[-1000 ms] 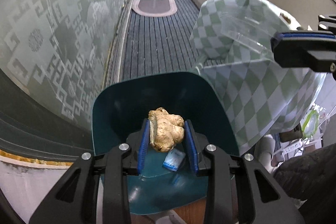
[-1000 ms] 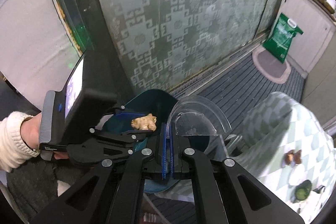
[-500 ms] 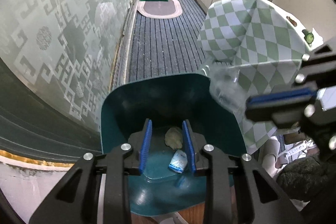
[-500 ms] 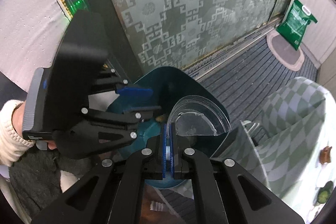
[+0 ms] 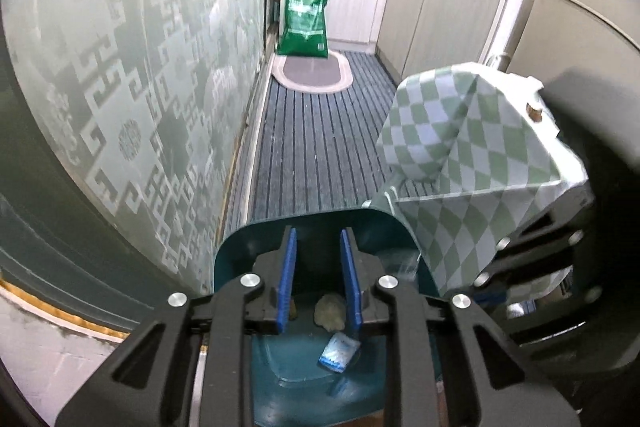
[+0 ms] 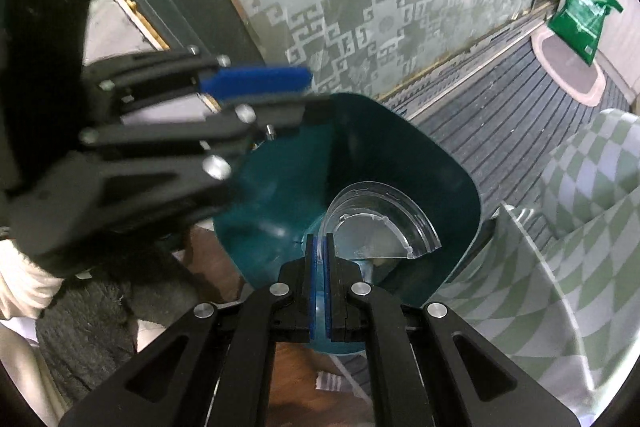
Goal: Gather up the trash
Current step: 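Drop the ginger root into the teal bin with the left gripper while the right gripper drops the lid, then move both grippers back over the table toward the nut shells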
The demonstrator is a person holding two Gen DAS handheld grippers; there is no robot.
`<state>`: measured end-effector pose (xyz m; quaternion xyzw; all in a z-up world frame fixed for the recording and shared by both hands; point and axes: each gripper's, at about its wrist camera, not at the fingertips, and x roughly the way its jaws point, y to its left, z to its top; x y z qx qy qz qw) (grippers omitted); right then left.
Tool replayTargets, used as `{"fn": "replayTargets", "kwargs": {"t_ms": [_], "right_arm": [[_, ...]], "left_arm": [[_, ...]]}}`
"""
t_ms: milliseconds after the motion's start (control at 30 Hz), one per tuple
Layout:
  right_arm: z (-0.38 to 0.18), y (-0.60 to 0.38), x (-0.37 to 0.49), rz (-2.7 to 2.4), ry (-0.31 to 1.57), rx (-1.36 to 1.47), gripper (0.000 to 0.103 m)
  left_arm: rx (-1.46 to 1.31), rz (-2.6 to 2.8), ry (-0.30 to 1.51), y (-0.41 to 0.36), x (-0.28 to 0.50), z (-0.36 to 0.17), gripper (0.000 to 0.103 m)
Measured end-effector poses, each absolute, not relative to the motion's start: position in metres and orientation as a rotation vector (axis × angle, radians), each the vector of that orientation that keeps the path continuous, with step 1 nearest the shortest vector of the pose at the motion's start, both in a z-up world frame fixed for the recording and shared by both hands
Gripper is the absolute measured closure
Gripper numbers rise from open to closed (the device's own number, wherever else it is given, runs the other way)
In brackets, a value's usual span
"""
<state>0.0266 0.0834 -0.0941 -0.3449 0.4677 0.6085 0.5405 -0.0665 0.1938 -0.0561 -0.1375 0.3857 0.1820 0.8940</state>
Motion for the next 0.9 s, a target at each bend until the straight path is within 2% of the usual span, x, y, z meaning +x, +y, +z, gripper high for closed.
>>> {"fn": "replayTargets", "kwargs": {"t_ms": [233, 300, 367, 700, 900], "right_arm": [[-0.105, 0.082, 0.03, 1.461, 1.189, -0.785, 0.099], [-0.104, 0.08, 0.032, 1.458, 1.19, -0.774, 0.088], [-0.1, 0.078, 0.033, 1.466, 1.189, -0.746, 0.066], [-0.069, 0.063, 0.04, 1.478, 1.065, -0.675, 0.066], [-0.038, 0.045, 0.05, 1.454, 0.907, -0.613, 0.066]], "left_arm": [[-0.278, 0.387, 0.705, 0.191, -0.07, -0.034, 0.085], [-0.277, 0.385, 0.687, 0.189, -0.069, -0.03, 0.085], [-0.274, 0.386, 0.675, 0.187, -0.067, -0.027, 0.086], [-0.29, 0.37, 0.559, 0.174, -0.065, -0.002, 0.088], [-0.276, 0.351, 0.453, 0.157, -0.063, 0.02, 0.088]]}}
